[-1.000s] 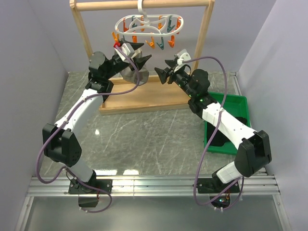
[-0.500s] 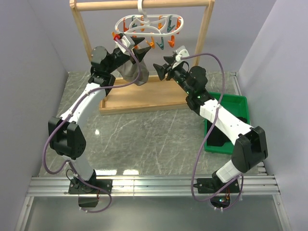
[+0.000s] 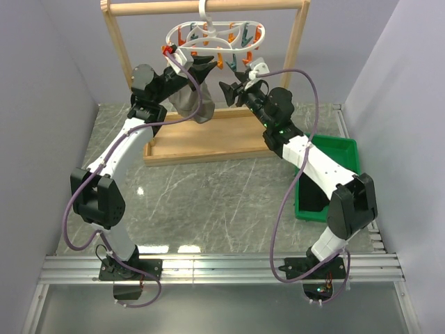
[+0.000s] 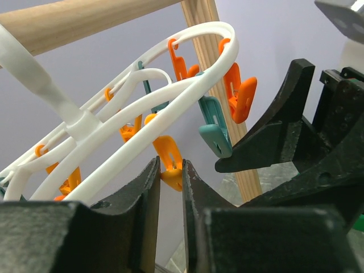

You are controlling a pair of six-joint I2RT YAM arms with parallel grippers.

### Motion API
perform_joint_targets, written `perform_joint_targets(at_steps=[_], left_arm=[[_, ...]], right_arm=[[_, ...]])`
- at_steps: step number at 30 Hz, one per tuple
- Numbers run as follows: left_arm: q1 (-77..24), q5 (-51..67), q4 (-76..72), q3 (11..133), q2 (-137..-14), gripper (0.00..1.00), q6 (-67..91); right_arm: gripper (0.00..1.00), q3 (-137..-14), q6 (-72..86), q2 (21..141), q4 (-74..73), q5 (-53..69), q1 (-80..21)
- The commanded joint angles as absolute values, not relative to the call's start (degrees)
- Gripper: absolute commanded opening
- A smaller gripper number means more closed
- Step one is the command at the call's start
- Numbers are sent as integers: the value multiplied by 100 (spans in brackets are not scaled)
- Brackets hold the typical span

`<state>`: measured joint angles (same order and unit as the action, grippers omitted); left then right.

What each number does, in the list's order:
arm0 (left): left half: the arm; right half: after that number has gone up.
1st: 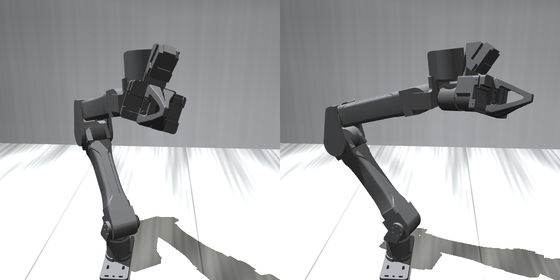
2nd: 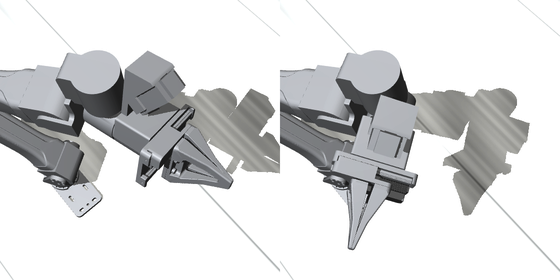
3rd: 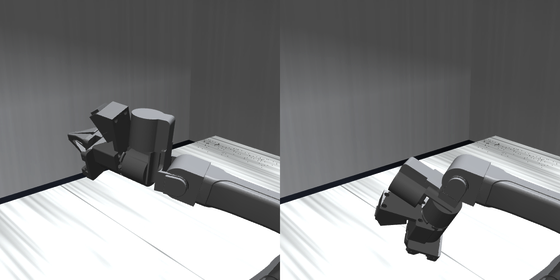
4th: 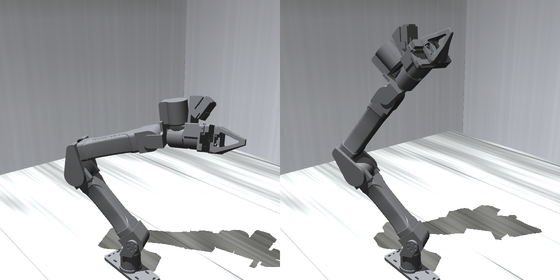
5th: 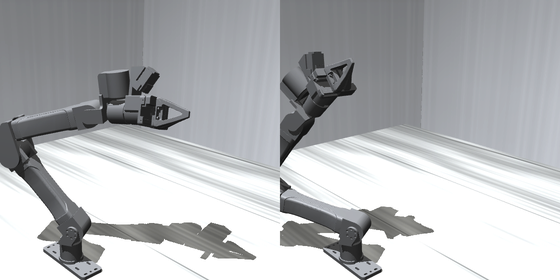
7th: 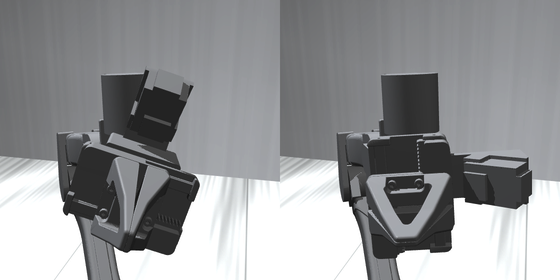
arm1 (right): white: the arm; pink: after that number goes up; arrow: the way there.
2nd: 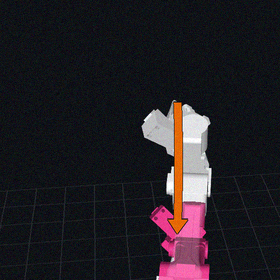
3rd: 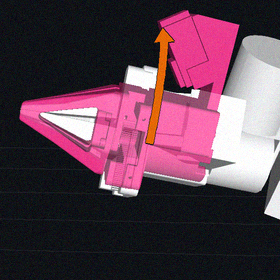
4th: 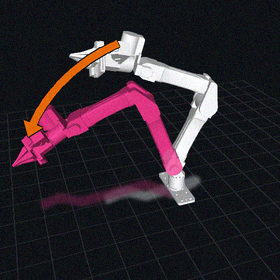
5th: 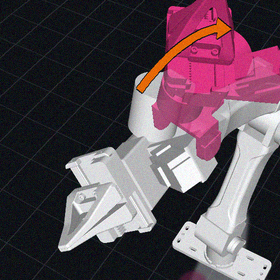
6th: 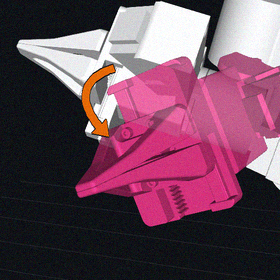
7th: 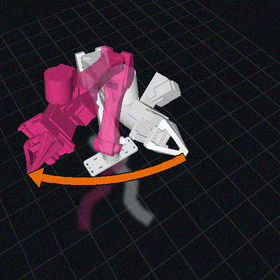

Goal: Clip the underwear to the hanger

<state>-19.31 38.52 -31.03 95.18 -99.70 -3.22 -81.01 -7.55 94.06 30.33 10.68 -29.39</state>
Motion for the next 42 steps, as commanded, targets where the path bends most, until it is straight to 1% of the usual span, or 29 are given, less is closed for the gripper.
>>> perform_joint_targets(at_steps=[1, 3, 4, 8, 10, 11, 14, 15, 19, 22, 23, 26, 27, 29, 31, 33, 38, 42], left_arm=[[-1934, 4052, -3261, 9747, -9888, 19, -158], [-1934, 4026, -3252, 9756, -9888, 16, -141], [-1934, 4025, -3252, 9756, -9888, 11, -141], [-1934, 4069, -3199, 9747, -9861, 3, -114], [-1934, 4043, -3147, 9773, -9844, 1, -105], [-1934, 4034, -3155, 9773, -9835, 1, -97], [-1934, 4008, -3111, 9765, -9818, 0, -79], [-1934, 3990, -3111, 9756, -9809, 0, -79], [-1925, 3973, -3094, 9712, -9765, 0, -97], [-1925, 3964, -3076, 9721, -9756, 0, -97], [-1925, 3955, -3076, 9738, -9747, 0, -88], [-1925, 3981, -3041, 9791, -9773, 0, -88], [-1925, 3999, -3032, 9817, -9782, 0, -79], [-1916, 3990, -3032, 9852, -9826, 0, -62], [-1916, 3999, -3058, 9896, -9861, 0, -35], [-1916, 3973, -3102, 9888, -9879, 0, 156], [-1916, 3929, -3094, 9844, -9879, 0, 158], [-1881, 3929, -3102, 9756, -9800, 0, 132]], right_arm=[[65, -8359, -844, 9378, 3235, 967, -2979], [65, -8201, -887, 9169, 3147, 1019, -2962], [66, -7991, -914, 9071, 3068, 1046, -2962], [68, -7603, -1046, 8439, 2033, 1309, -2857], [68, -7332, -1098, 7965, 1338, 1589, -2673], [68, -7260, -1133, 7806, 727, 1687, -2611], [68, -7085, -976, 7209, -260, 1985, -2190], [68, -7006, -967, 6937, -995, 2091, -2041], [68, -6637, -1396, 6391, -2730, 2127, -1294], [66, -6163, -2001, 6144, -3689, 1768, -748], [65, -6039, -2152, 6135, -3996, 1540, -399], [64, -5617, -2627, 6388, -4253, 1232, 182], [63, -5512, -2689, 6485, -4202, 1091, 559], [63, -5554, -2690, 6905, -4131, 1002, 825], [63, -5756, -2367, 7258, -3956, 863, 1080], [60, -6036, -2111, 7812, -3789, 835, 1151], [59, -6652, -1153, 8953, -3455, 1010, 1151], [59, -6847, -678, 9404, -3305, 1239, 1116]])
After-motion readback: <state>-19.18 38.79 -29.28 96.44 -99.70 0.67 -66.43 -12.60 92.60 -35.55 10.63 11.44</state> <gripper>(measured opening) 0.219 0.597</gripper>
